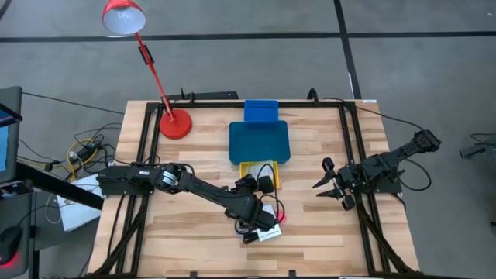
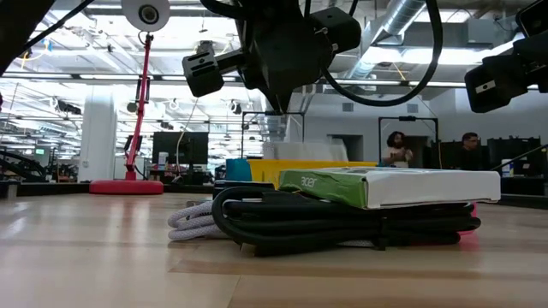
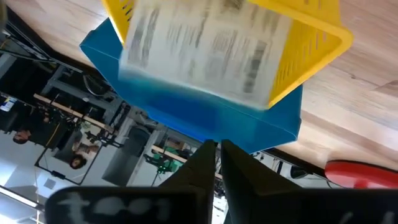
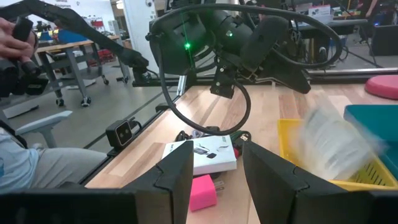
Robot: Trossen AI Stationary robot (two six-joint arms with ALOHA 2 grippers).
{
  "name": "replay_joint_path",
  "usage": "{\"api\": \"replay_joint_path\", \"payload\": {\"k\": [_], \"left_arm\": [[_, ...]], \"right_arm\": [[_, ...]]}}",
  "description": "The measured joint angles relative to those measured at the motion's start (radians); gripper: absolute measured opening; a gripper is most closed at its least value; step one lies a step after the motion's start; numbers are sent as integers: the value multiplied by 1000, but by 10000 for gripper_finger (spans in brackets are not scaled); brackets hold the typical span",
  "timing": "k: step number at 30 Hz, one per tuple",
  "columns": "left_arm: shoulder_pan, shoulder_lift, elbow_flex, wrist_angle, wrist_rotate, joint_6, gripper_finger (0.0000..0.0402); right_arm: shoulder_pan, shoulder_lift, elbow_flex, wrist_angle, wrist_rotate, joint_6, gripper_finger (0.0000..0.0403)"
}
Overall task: Pick and place items into bin
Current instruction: Put the right white card reader box into the yellow basket, then put the white card reader box into the yellow basket
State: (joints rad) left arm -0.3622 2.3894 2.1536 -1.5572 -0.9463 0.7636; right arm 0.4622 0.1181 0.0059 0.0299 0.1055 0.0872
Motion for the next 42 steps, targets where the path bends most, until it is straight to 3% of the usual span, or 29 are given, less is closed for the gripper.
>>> {"api": "replay_joint_path", "payload": {"k": [11,17,20,25,29,33,42], "left_arm": [[0,0,0,0,-1,-57,32],[0,2,5,4,11,-235,32],[1,1,18,4,117,-375,32],[17,-22,52,13,422,-650,32],[25,-62,53,86,601,-724,32],[8,-104,53,198,678,-695,32],[-23,-237,6,346,684,-677,32]], "right_arm": [[0,0,0,0,0,0,133],[0,0,0,0,0,0,134],[0,0,0,0,0,0,133],[0,0,0,0,0,0,134],[0,0,0,0,0,0,133],[0,0,0,0,0,0,134],[0,0,0,0,0,0,133]]}}
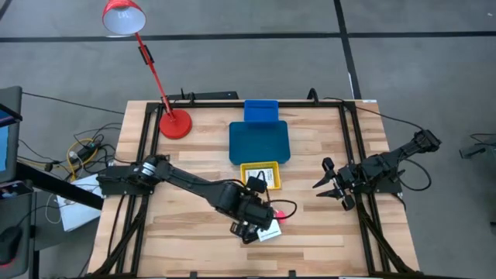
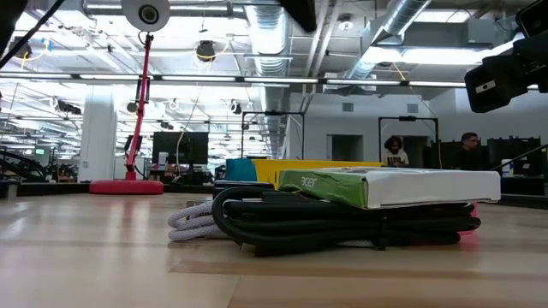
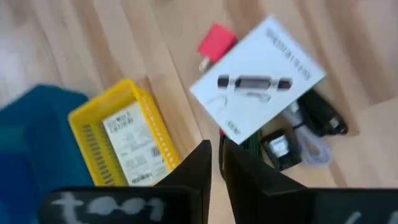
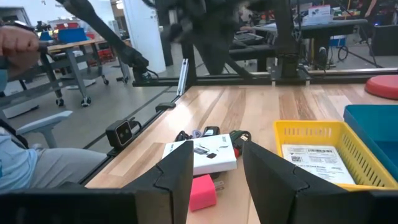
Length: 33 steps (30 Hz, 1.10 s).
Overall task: Pick and place items into bin
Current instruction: Put the white card reader box into the yellow basket
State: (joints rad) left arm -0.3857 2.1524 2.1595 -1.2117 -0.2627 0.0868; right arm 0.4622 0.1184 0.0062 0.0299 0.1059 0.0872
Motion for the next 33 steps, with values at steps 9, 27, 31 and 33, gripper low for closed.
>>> {"api": "replay_joint_path", "payload": {"k": [9,27,31,33], "left_arm": [[-8,-269,-310,390,109,37,32],[-122,-805,-1591,1810,-95,-150,31],[-159,-781,-1750,2112,-211,-150,31],[-164,-766,-1801,2220,-251,-150,31]], "right_arm": [[0,0,0,0,0,0,133],[0,0,0,0,0,0,133],[0,0,0,0,0,0,133],[0,0,0,0,0,0,134]]}}
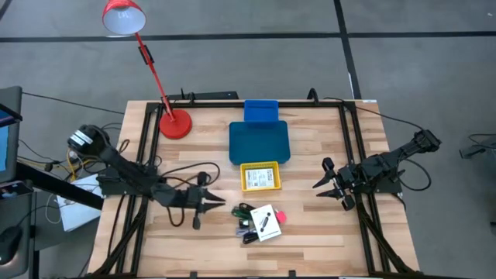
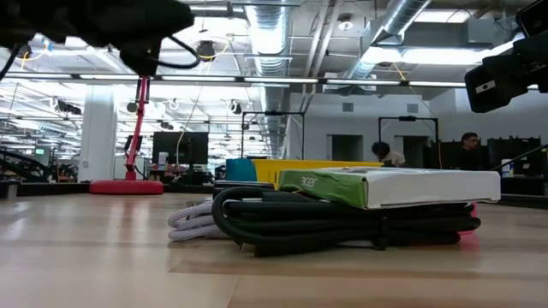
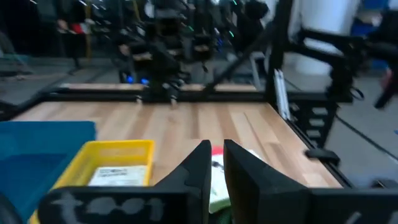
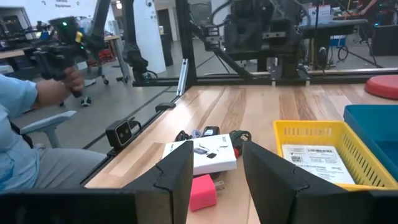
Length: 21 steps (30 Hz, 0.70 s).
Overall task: Pick and place items into bin
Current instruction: Put the white card reader box into the yellow basket
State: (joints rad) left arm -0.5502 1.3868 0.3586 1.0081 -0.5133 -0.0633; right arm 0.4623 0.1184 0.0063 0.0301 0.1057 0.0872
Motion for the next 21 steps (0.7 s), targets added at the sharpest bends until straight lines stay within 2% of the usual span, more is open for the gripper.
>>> {"api": "replay_joint_path", "payload": {"k": [4,11,14,21], "left_arm": [[3,14,-51,88,-24,21,31],[18,21,-56,76,-19,106,32],[26,21,-56,82,-19,162,32],[65,21,-56,82,-18,234,32]], "right_arm": [[0,0,0,0,0,0,133],[0,0,0,8,0,6,134],[2,0,0,11,0,64,133],[0,0,0,159,2,12,134]]}}
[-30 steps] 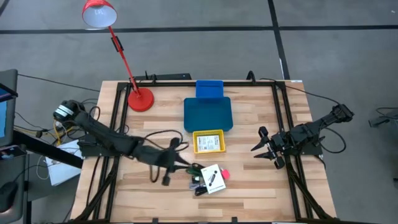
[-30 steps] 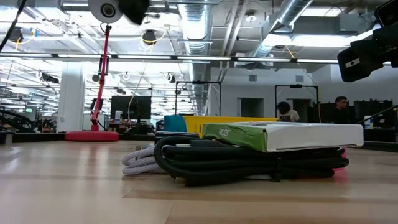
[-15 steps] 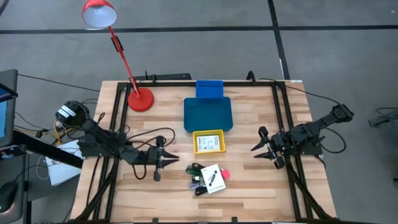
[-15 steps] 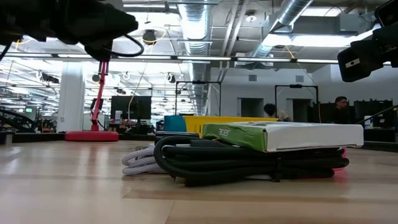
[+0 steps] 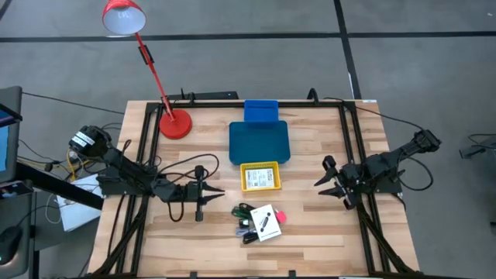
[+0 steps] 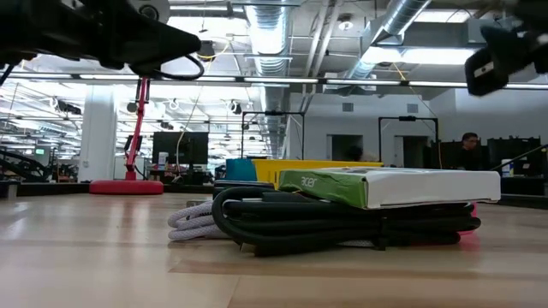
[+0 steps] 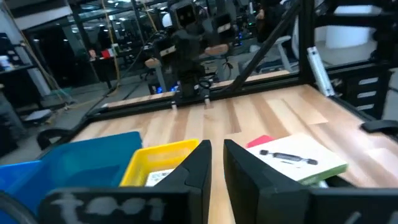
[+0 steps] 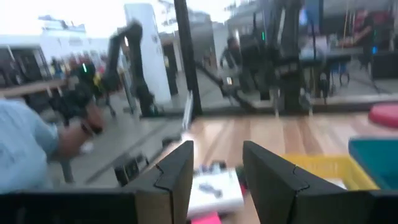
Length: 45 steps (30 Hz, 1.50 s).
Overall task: Pick and place items into bin
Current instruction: Put the white card reader box into the yellow basket
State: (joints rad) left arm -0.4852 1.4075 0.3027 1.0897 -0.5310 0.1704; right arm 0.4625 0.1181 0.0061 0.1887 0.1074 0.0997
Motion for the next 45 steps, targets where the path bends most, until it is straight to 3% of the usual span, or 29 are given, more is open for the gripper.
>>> {"api": "replay_joint_path", "payload": {"k": [4,10,14,21,28,34,39,45], "left_arm": [[27,0,0,-3,-4,34,32],[62,0,0,-10,-33,70,32],[85,0,0,-17,-34,71,32],[125,0,0,-77,-33,92,32],[171,0,0,-103,-32,52,32],[174,1,1,-247,-30,-3,32],[174,1,1,-213,-23,-106,32],[174,1,1,-138,112,-89,32]], "right_arm": [[0,1,22,65,34,-45,134],[1,39,75,25,262,-151,145],[2,126,120,30,337,-90,169],[2,370,165,31,335,297,214],[43,602,165,72,253,724,230],[86,737,167,155,239,846,231],[67,825,167,157,230,954,231],[43,922,167,236,170,1026,231]]}}
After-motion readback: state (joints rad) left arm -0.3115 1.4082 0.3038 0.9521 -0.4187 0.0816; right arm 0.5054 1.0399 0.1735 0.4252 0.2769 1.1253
